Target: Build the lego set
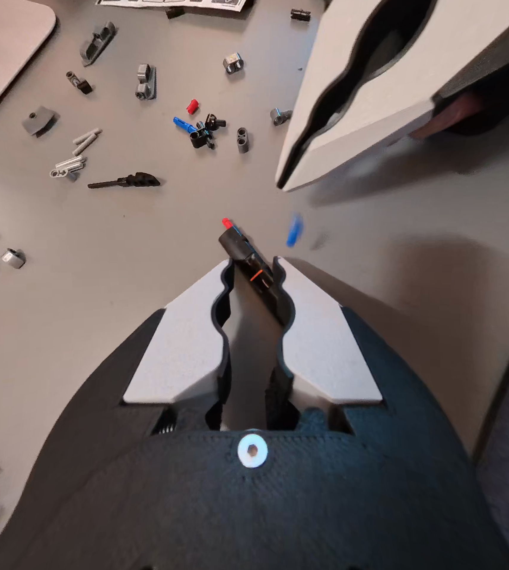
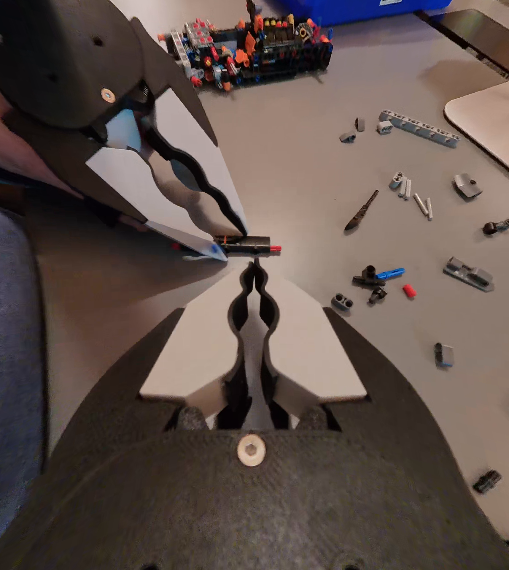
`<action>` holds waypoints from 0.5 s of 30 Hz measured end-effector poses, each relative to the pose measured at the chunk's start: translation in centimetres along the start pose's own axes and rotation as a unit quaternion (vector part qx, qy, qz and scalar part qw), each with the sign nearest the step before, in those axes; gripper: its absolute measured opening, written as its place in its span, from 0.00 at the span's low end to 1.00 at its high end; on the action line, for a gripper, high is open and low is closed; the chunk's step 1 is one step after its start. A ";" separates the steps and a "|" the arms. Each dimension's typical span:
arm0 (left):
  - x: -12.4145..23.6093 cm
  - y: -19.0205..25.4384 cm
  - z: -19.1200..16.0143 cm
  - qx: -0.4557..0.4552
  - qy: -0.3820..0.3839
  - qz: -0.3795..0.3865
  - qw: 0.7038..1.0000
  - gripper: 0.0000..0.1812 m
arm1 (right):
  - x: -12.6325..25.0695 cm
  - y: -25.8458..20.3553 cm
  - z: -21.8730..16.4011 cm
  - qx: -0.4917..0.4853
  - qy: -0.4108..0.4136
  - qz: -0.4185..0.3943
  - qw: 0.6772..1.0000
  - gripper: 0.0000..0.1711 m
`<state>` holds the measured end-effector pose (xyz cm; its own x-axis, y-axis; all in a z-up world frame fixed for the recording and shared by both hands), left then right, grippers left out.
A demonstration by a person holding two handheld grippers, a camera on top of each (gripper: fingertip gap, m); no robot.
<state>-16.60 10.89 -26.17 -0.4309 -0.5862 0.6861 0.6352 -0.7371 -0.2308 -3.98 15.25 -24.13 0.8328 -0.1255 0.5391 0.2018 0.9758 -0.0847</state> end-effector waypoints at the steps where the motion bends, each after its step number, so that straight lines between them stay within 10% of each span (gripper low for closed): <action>1: 0.0 0.0 0.0 0.000 0.000 -0.002 1.000 0.11 | -0.3 0.1 0.0 0.007 -0.007 0.004 1.000 0.00; 15: -0.1 -0.3 0.0 0.010 -0.004 0.001 1.000 0.09 | 6.3 4.8 1.0 -0.074 0.107 -0.012 0.991 0.00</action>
<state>-16.72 11.18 -26.19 -0.4243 -0.5855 0.6908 0.6496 -0.7283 -0.2182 1.71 19.34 -20.30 0.9137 -0.1987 0.3544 0.2829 0.9372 -0.2039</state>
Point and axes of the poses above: each gripper's, where its closed fingertips meet, x back along the fingers, z out of its top, y = z × x across the jaws, the point moved 8 cm from there along x, back along the fingers, and after that the axes turned 8 degrees about -x, right-handed, at the moved point
